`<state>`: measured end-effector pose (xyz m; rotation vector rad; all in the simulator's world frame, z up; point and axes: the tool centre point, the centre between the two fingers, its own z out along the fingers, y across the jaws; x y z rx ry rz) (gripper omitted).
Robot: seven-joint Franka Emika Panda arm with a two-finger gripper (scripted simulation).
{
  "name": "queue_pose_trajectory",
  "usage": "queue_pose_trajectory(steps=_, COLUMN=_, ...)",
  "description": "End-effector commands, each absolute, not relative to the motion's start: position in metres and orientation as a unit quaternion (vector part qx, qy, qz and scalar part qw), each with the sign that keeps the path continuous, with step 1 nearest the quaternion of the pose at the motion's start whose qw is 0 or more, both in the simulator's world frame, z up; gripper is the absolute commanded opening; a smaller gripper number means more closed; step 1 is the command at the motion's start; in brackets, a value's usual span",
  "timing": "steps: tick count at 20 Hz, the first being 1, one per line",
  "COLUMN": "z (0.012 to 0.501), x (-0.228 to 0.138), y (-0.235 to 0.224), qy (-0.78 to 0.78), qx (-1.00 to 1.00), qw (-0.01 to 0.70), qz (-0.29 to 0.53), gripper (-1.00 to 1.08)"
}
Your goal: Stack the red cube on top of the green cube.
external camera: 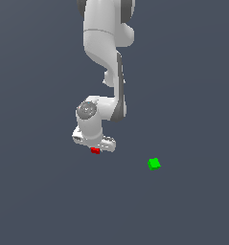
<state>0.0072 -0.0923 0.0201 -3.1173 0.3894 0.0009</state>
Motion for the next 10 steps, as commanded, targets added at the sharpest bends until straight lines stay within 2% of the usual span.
queue_pose_trajectory(steps=1, z=0.020, x=0.007, y=-0.092, qy=0.124, qx=-0.992, qw=0.000, qz=0.000, gripper=-1.00)
queue_pose_trajectory(steps=10, z=0.045, x=0.007, y=-0.092, qy=0.124, qx=-0.992, qw=0.000, qz=0.000, gripper=-1.00)
